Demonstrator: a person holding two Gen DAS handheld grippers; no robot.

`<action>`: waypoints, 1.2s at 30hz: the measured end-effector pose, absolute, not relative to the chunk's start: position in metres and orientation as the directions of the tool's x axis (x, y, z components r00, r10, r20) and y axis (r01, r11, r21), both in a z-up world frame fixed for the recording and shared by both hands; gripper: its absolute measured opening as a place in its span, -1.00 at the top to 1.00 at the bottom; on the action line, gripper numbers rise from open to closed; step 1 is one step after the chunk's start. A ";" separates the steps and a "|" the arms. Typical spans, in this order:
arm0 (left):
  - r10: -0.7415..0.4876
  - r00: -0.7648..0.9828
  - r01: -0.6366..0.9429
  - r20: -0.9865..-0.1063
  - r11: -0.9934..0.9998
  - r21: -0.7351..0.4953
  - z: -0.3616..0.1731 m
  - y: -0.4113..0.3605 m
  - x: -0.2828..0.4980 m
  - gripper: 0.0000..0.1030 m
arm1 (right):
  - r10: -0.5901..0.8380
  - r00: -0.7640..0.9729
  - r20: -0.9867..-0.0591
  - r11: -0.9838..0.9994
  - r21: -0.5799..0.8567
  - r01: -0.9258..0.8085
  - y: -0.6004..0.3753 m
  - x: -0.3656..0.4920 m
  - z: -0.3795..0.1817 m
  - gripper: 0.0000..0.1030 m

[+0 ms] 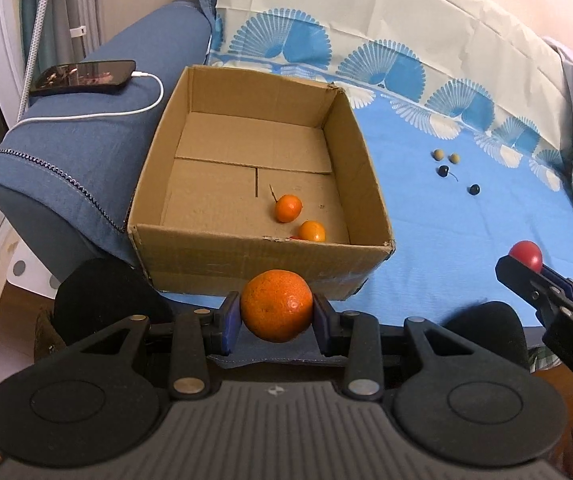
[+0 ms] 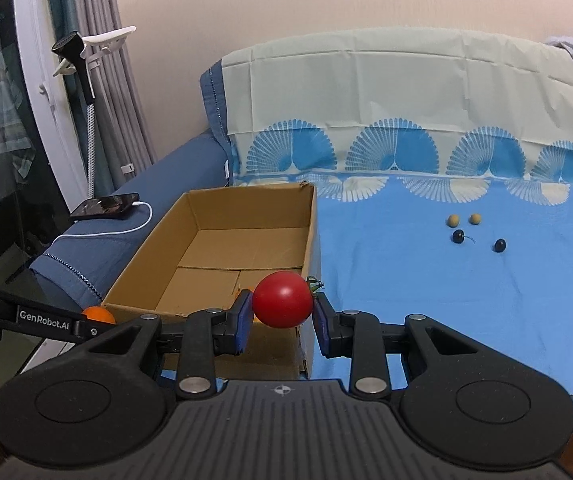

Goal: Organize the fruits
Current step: 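Carry the orange and red tomato over the cardboard box with both tools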

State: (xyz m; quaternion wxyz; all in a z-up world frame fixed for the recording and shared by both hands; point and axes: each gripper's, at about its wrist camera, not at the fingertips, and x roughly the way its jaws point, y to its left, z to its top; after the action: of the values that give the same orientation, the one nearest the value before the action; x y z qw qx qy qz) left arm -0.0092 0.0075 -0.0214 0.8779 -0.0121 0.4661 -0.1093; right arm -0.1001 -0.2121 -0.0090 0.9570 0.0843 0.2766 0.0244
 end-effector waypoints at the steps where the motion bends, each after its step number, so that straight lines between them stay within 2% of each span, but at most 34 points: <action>1: -0.206 0.543 0.180 -0.814 0.975 -0.126 -0.021 0.008 -0.010 0.20 | 0.092 0.848 -0.523 0.986 0.168 -0.003 -0.210 -0.102 -0.008 0.35; 36: -0.227 0.534 0.165 -0.814 0.973 -0.162 -0.029 0.021 0.015 0.20 | 0.079 0.830 -0.552 0.997 0.057 -0.057 -0.189 -0.079 -0.010 0.36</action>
State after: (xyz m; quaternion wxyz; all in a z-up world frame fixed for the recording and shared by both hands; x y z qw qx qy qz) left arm 0.0154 0.0205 -0.0292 0.8753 -0.0325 0.4694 -0.1120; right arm -0.0786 -0.1887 -0.0101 0.9564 0.0188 0.2894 0.0356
